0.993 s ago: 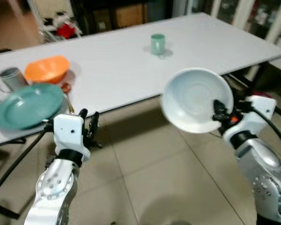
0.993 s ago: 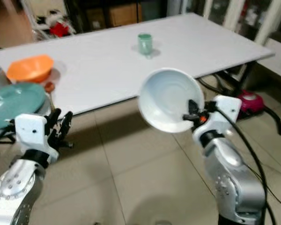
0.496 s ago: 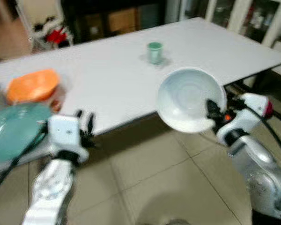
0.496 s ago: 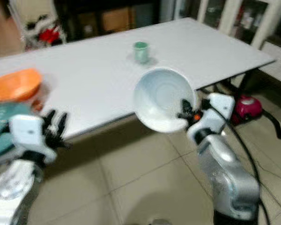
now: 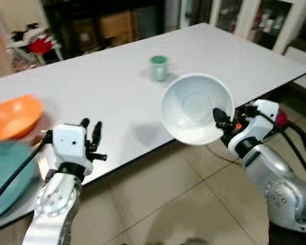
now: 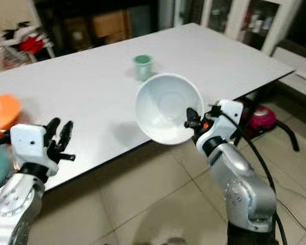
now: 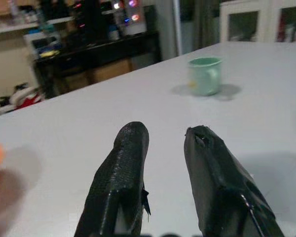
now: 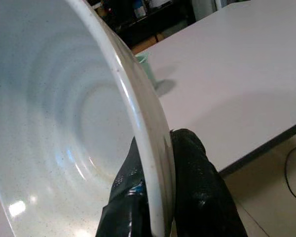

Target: Setting the table

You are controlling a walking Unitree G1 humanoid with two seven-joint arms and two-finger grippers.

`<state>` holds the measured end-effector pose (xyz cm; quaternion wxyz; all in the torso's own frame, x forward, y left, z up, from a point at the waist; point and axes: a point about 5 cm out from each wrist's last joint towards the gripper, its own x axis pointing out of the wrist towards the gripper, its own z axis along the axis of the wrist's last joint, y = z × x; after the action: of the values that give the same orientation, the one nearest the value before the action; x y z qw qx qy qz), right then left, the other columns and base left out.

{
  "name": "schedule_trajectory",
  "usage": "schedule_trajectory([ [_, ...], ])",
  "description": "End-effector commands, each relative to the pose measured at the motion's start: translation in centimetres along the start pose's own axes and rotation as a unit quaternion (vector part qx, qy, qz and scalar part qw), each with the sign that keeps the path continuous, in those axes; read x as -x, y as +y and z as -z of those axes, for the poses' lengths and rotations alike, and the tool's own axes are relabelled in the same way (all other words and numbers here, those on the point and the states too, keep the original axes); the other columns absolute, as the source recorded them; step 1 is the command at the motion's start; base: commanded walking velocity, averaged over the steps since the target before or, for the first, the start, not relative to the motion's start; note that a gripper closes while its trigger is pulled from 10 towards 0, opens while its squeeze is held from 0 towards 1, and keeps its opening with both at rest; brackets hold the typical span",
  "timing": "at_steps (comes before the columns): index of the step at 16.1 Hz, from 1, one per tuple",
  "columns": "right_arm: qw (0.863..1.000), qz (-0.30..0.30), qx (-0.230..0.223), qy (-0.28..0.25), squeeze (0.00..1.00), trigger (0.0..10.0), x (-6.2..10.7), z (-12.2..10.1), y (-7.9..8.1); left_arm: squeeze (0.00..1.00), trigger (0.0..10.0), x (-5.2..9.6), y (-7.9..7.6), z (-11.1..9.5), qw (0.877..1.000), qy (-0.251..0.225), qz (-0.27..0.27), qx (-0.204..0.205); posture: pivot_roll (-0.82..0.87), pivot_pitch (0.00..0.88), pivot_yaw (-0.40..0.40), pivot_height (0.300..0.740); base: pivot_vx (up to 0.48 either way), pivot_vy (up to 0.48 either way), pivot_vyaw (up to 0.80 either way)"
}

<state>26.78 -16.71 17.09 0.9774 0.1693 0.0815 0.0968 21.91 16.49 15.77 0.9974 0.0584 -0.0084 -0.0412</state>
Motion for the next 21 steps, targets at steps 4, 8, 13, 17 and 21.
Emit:
schedule_trajectory([
  [4,0.998,-0.045,-0.041,0.011,0.0,10.0,-0.8,-0.6,0.9,0.0,10.0,0.2,0.1,-0.2,1.0,-0.004,0.006,-0.011,-0.1,0.046,0.052,0.74,0.431,0.0,0.0],
  [8,0.995,-0.082,-0.045,0.037,0.0,10.0,-1.1,-0.5,1.7,0.0,10.0,0.2,-0.2,-0.2,1.0,-0.002,0.012,-0.015,-0.1,0.049,0.05,0.74,0.433,0.0,0.0],
  [13,0.988,-0.123,-0.07,0.068,0.0,10.0,-1.8,-0.3,3.0,0.0,10.0,0.5,-0.3,-0.2,1.0,0.003,0.021,-0.011,-0.09,0.049,0.048,0.74,0.259,0.0,0.0],
  [17,0.983,-0.111,-0.067,0.127,0.0,10.0,-3.9,0.7,4.1,0.0,10.0,0.4,-0.6,-0.4,0.999,0.004,0.036,-0.025,-0.09,0.05,0.057,0.74,0.0,0.0,0.0],
  [21,0.976,-0.085,-0.121,0.16,0.0,10.0,-7.1,1.4,5.1,0.0,10.0,0.3,-0.9,-0.8,0.997,0.009,0.072,-0.04,-0.08,0.058,0.066,0.74,0.0,0.0,0.0],
])
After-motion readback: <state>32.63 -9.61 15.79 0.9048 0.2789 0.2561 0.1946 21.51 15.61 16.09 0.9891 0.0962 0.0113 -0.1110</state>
